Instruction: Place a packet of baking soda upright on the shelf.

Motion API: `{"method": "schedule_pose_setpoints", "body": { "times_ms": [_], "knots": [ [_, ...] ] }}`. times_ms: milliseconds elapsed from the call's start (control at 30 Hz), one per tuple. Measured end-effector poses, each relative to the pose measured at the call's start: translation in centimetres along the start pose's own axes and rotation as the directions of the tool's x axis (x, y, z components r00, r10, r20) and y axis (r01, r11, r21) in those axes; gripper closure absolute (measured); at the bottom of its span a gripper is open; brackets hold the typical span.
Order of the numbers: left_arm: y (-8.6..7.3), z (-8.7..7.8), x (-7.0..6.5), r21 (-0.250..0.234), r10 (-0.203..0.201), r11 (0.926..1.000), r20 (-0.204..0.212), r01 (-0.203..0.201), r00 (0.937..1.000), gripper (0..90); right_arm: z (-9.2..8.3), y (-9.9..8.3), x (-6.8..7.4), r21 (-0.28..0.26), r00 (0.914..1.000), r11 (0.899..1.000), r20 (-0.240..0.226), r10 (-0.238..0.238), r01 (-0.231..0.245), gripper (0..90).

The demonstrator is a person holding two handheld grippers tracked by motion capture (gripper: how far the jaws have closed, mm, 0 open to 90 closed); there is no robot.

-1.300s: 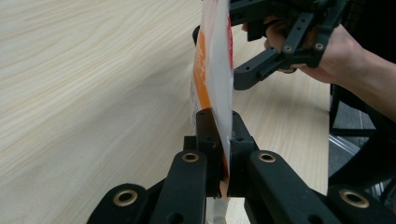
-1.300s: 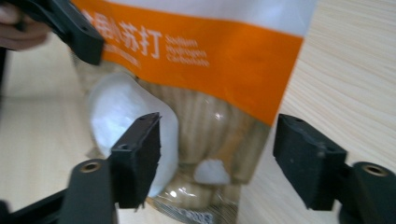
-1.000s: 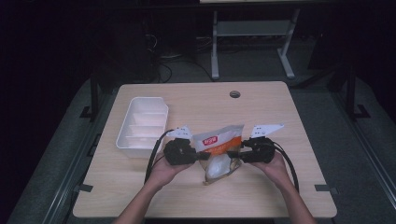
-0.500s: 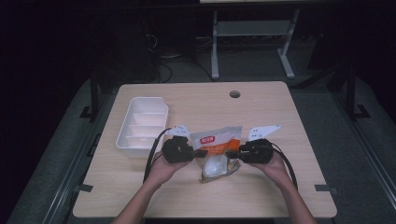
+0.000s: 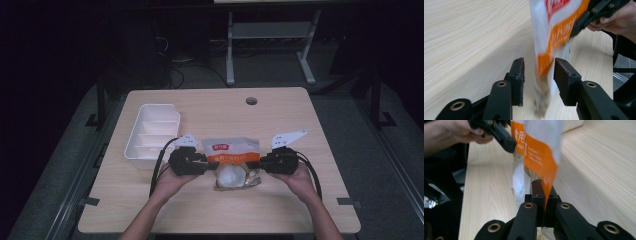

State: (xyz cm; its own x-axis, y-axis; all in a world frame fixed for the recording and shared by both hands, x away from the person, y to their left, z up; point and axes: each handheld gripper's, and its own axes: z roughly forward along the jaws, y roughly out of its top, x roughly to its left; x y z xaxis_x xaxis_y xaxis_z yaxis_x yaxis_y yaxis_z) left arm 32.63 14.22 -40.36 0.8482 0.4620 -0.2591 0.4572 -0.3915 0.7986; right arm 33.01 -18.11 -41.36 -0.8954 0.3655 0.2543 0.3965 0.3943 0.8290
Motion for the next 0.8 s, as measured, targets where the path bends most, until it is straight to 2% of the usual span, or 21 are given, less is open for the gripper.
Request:
{"method": "schedule_pose_setpoints", "body": {
  "times_ms": [100, 200, 300, 400, 533, 567, 600, 633, 667, 733, 800],
  "knots": [
    [-0.5, -0.3, -0.2, -0.001, 0.004, 1.0, -0.023, -0.004, 0.9997, 51.4, -0.7, 0.2, 0.2, -0.013, 0.9995, 1.0, 0.032, -0.004, 0.004, 89.9],
    [-1.1, -0.6, -0.4, 0.005, 0.011, 0.9999, -0.044, -0.011, 0.999, 46.7, -1.2, 0.3, 0.2, -0.032, 0.9987, 0.999, 0.051, 0.005, -0.003, 89.9],
    [-1.5, -0.7, -0.4, 0.003, 0.012, 0.9999, -0.047, -0.012, 0.9988, 44.1, -1.7, 0.3, 0.0, -0.052, 0.9975, 0.998, 0.067, 0.022, -0.019, 89.9],
    [-2.4, -0.8, -0.5, 0.025, 0.026, 0.9994, -0.065, -0.025, 0.9975, 42.2, -2.0, 0.4, -0.4, -0.063, 0.9953, 0.997, 0.086, 0.045, -0.039, 89.9],
    [-3.2, -0.8, -0.7, 0.036, 0.047, 0.9984, -0.072, -0.045, 0.9963, 37.7, -2.3, 1.0, -0.6, -0.059, 0.9926, 0.997, 0.112, 0.046, -0.039, 89.9],
    [-3.4, -0.9, -0.9, 0.033, 0.058, 0.9979, -0.075, -0.056, 0.9955, 36.5, -2.3, 1.5, -0.5, -0.052, 0.9905, 0.998, 0.132, 0.039, -0.032, 89.9],
    [-3.8, -1.0, -1.2, 0.04, 0.089, 0.9955, -0.081, -0.086, 0.9927, 35.7, -2.3, 1.7, -0.5, -0.048, 0.9898, 0.998, 0.137, 0.039, -0.033, 89.9],
    [-3.9, -1.1, -1.3, 0.046, 0.104, 0.9939, -0.085, -0.1, 0.9909, 34.3, -2.3, 2.0, -0.5, -0.041, 0.9887, 0.999, 0.145, 0.036, -0.03, 89.9],
    [-3.9, -1.1, -1.3, 0.046, 0.104, 0.9939, -0.085, -0.1, 0.9909, 32.4, -2.3, 2.0, -0.5, -0.041, 0.9887, 0.999, 0.145, 0.036, -0.03, 89.9],
    [-4.2, -1.3, -1.8, 0.056, 0.143, 0.9888, -0.093, -0.138, 0.9853, 30.4, -2.2, 2.7, -0.6, -0.036, 0.9868, 0.999, 0.159, 0.027, -0.021, 89.9],
    [-4.4, -1.5, -1.8, 0.063, 0.159, 0.9862, -0.093, -0.153, 0.9829, 29.7, -2.2, 2.8, -0.6, -0.037, 0.9865, 0.999, 0.162, 0.025, -0.02, 89.9]
  ]
}}
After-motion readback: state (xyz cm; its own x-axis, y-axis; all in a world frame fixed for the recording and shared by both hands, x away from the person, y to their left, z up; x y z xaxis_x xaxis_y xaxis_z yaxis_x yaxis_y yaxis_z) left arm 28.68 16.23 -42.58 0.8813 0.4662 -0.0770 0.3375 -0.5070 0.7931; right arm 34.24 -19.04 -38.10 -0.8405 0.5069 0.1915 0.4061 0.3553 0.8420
